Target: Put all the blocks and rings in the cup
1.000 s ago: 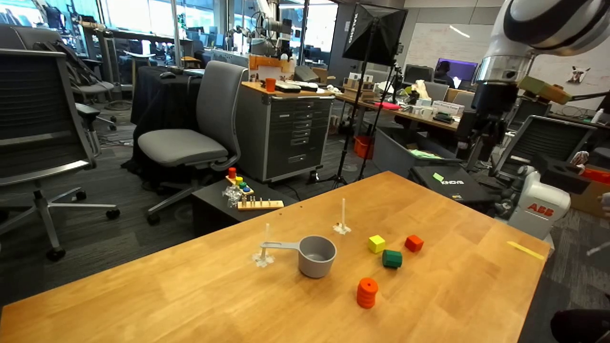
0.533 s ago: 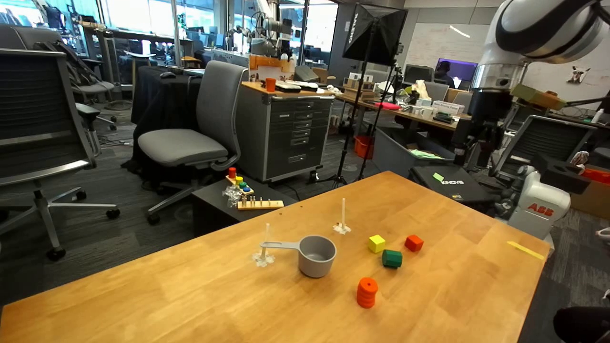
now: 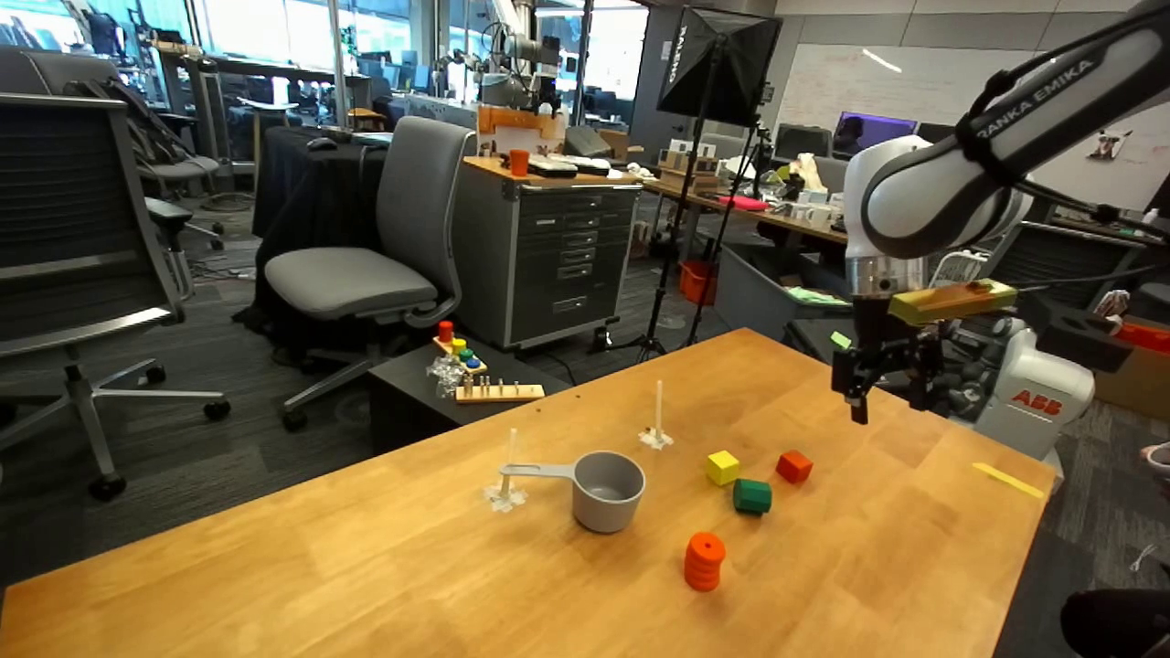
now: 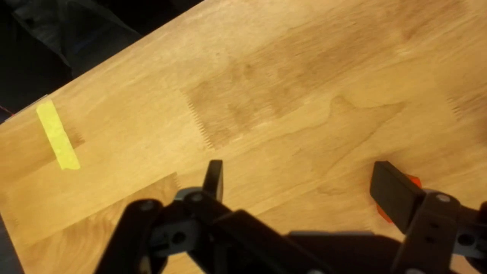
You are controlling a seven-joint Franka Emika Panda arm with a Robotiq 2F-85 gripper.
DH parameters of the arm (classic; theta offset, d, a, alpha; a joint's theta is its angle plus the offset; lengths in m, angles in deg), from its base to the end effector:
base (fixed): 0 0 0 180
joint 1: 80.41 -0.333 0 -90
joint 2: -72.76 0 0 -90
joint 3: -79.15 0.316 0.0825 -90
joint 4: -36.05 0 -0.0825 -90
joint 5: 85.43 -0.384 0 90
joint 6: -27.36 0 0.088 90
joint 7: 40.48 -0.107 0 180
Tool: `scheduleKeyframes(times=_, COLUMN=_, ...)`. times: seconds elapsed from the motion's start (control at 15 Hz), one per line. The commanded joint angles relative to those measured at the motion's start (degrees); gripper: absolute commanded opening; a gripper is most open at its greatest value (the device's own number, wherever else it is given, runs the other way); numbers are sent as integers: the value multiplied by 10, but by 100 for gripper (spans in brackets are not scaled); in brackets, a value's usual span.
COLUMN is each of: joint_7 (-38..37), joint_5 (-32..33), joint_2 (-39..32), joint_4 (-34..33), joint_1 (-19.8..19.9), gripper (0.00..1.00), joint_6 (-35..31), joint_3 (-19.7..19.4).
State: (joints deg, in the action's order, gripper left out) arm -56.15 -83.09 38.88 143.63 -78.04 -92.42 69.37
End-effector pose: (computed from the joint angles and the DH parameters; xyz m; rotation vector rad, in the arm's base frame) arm 0.5787 -0.1249 0.1734 2.8766 -0.6552 -0.5479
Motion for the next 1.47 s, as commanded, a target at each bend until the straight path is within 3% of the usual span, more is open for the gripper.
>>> scheduleKeyframes(times=0.0, joint_7=-43, joint_5=29, joint_2=-37, joint_4=-54, joint_1=-23, gripper=100, joint_6=23, joint_3=-3)
scheduleKeyframes(times=0.73, joint_7=25, joint_5=4, joint_2=-114, joint_4=-152, joint_1=-21, gripper=100, joint_6=31, joint_3=45)
scheduleKeyframes(times=1.4, joint_7=57, joint_5=3, joint_2=-175, joint_4=-208, joint_1=-14, gripper=100, joint_6=63, joint_3=47)
